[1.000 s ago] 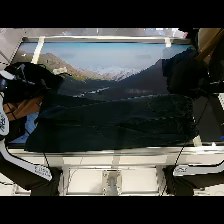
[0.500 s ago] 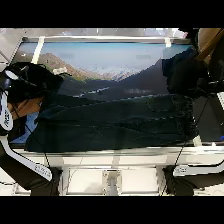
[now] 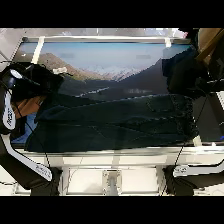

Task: Fold the clothes and pants, and hang the long-sleeved shirts on hangers.

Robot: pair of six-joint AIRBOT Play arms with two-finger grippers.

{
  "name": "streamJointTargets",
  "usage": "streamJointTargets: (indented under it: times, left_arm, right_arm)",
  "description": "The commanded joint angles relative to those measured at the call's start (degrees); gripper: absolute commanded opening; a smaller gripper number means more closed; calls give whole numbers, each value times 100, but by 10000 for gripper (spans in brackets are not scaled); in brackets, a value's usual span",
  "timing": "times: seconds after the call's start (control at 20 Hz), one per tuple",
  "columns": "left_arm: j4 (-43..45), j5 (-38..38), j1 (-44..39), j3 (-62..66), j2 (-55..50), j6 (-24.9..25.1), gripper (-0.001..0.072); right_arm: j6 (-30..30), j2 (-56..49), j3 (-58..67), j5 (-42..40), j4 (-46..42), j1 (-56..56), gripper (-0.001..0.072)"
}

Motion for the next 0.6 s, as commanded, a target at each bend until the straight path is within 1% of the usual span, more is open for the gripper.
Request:
streamJointTargets:
  times: [0.0,0.3,0.35,0.4,0.45,0.55]
  left_arm:
    - [-4,-7,-11,15,7,13,16]
    - [-17,-4,-11,17,4,22,26]
    - [-17,-4,-11,15,2,133,142]
    - [-17,-4,-11,15,2,168,404]
    - [-15,2,-11,15,0,168,544]
    - [-15,0,-11,15,-22,168,534]
  right_arm:
    - [2,2,2,-13,-4,4,352]
    - [-17,2,2,-28,-7,4,352]
    - [-17,2,2,-85,-7,4,352]
    - [-17,2,2,-138,-2,4,352]
    - [-17,2,2,-170,-4,4,352]
    - [-17,2,2,-210,-4,4,352]
